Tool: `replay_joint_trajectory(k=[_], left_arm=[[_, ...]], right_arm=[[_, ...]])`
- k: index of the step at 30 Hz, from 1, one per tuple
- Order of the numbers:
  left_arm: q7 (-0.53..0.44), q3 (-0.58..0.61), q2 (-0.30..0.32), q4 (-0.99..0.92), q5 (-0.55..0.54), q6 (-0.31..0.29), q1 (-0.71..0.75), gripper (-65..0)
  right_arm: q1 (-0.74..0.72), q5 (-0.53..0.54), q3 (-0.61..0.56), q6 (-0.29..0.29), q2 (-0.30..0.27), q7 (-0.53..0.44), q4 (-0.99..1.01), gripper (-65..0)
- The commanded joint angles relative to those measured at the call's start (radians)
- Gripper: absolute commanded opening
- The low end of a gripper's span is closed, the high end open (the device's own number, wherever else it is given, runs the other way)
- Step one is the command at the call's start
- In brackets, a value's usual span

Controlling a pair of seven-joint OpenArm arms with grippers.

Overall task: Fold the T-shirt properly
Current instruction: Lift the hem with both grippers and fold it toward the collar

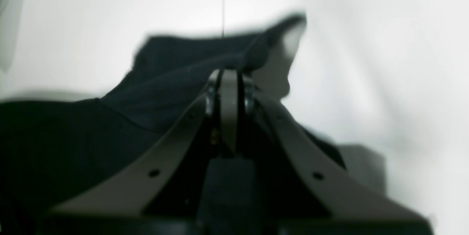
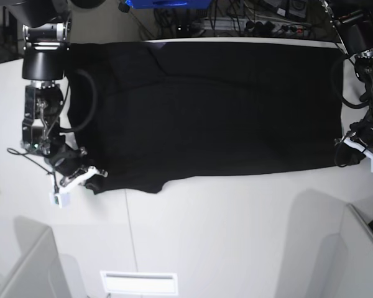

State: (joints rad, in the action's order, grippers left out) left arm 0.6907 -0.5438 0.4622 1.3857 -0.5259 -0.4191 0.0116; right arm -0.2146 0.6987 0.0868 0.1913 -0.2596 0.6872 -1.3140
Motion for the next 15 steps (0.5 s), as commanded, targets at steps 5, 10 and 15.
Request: replay_joint_trajectory(k=[5, 10, 15], left_arm=[[-0.022, -0.023, 0.027, 0.056, -0.007, 0.006, 0.031, -65.0], [-0.022, -0.026, 0.028, 0.077, -0.007, 0.006, 0.070, -65.0], [-0.022, -0.075, 0.025, 0.108, -0.009, 0.006, 0.100, -65.0]], right_arm=[[0.013, 0.013, 0.041, 0.007, -0.007, 0.052, -0.086, -65.0], [0.053, 0.013, 0.098, 0.006, 0.000, 0.128, -0.154, -65.0], [0.097, 0.013, 0.144, 0.006, 0.001, 0.184, -0.224, -65.0]])
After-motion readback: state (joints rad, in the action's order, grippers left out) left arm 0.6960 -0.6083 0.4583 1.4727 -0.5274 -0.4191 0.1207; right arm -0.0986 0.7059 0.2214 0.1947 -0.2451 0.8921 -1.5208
